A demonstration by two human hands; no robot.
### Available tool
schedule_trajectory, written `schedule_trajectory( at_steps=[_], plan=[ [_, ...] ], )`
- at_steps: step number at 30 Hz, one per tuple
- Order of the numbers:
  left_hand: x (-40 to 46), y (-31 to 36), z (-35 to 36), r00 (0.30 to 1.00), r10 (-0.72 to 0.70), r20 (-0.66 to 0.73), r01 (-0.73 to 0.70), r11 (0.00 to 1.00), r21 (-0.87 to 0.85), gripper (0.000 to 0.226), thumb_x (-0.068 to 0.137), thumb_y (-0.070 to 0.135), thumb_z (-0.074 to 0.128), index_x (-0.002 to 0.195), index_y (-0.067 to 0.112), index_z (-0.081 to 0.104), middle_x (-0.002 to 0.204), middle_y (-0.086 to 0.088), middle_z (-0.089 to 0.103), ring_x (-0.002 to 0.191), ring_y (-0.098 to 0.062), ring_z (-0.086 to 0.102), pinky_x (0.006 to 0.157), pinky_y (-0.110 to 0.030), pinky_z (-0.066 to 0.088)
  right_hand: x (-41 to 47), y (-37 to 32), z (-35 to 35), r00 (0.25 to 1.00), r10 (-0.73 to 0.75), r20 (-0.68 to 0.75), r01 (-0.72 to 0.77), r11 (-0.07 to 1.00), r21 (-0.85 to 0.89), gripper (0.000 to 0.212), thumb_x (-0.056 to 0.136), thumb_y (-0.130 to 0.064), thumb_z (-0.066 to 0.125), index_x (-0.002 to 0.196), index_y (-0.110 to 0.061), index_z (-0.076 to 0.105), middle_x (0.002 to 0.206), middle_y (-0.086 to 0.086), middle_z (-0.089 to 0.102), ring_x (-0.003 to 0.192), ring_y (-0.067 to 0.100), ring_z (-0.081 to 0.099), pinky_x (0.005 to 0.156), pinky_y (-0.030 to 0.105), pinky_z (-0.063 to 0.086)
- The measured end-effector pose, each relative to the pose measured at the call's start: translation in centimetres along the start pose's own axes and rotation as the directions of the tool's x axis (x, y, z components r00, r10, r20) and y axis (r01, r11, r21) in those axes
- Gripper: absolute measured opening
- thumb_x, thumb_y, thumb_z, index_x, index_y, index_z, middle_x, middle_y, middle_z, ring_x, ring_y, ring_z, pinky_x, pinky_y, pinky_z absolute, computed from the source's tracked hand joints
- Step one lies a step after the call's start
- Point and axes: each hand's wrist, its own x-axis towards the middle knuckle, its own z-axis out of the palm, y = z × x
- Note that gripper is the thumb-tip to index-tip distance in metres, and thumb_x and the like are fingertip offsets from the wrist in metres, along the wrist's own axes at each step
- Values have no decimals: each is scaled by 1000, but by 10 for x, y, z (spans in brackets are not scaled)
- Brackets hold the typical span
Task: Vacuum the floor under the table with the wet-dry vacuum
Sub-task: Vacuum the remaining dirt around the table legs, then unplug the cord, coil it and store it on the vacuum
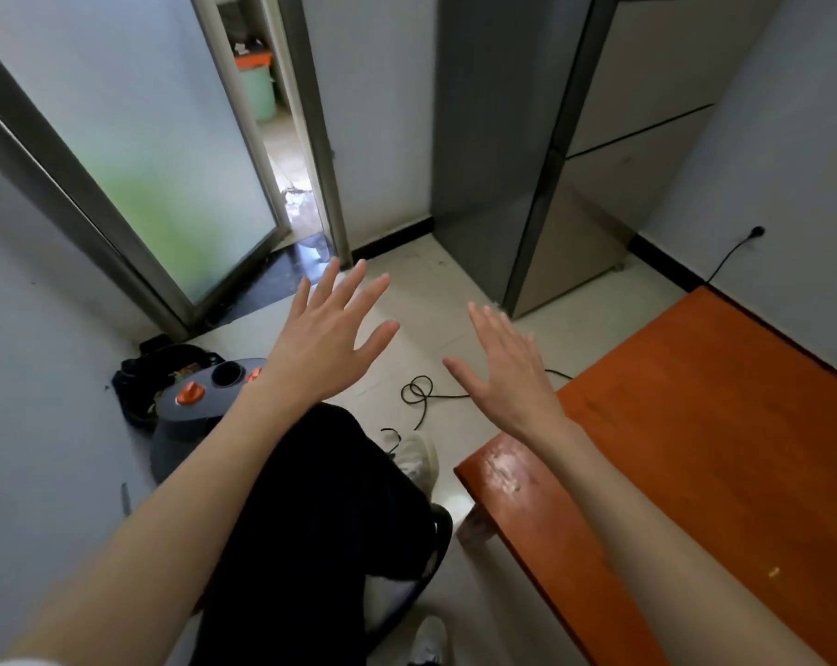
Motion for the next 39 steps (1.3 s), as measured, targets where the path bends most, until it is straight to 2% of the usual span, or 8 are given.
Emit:
schedule_trajectory(
  at_steps=[8,13,17,25,29,32,37,39],
  plan=[
    [38,17,18,997,27,73,-26,1000,-5,60,96,53,26,150,32,12,160,2,3,146,-21,-11,116,-42,-6,28,19,-25,1000,17,-19,-18,999,-40,72,95,-58,32,152,-29,-2,161,0,0,148,16,-4,119,45,-5],
    [108,17,41,991,94,94,-96,995,14,63,94,60,21,150,33,10,159,2,3,146,-21,-9,116,-43,-6,70,50,-38,995,84,-50,-89,990,-113,72,95,-59,31,152,-30,-4,161,0,-3,147,18,-7,116,45,-8],
    [201,7,62,971,195,141,-203,978,42,81,78,71,-1,150,35,7,159,4,2,146,-20,-11,116,-42,-7,135,82,-55,979,179,-95,-195,962,-192,73,95,-60,29,151,-31,-7,161,1,-5,147,18,-8,116,45,-8],
    [476,-44,91,905,354,235,-369,929,19,62,97,54,23,151,30,4,160,2,-1,146,-20,-11,118,-43,-5,380,120,-66,917,392,-69,-398,894,-208,72,95,-60,26,151,-31,-9,161,1,-8,147,20,-9,117,46,-5],
    [561,-82,92,887,397,235,-409,913,2,74,86,67,6,151,30,6,160,3,1,146,-20,-9,114,-38,-9,463,121,-75,897,436,-75,-442,873,-207,72,96,-59,25,151,-29,-8,161,1,-7,147,20,-9,117,45,-6],
    [594,-101,82,885,403,234,-398,915,-70,87,74,67,-4,151,29,8,159,2,3,146,-20,-6,116,-37,-5,497,123,-85,874,476,-94,-485,851,-201,71,96,-59,24,152,-29,-8,161,1,-6,147,20,-8,117,44,-6],
    [593,-96,83,870,466,159,-436,879,-191,81,83,67,9,148,22,27,157,-2,18,146,-25,2,115,-43,1,493,123,-92,821,552,-145,-567,818,-94,72,96,-58,26,152,-28,-8,161,2,-4,148,19,-6,117,42,-5],
    [594,-80,92,855,475,209,-432,874,-221,84,82,70,6,148,24,26,157,-3,19,146,-28,-1,115,-46,1,474,125,-95,796,586,-152,-601,794,-87,74,93,-60,23,151,-28,-9,161,3,-4,148,19,-5,117,41,-6]
  ],
)
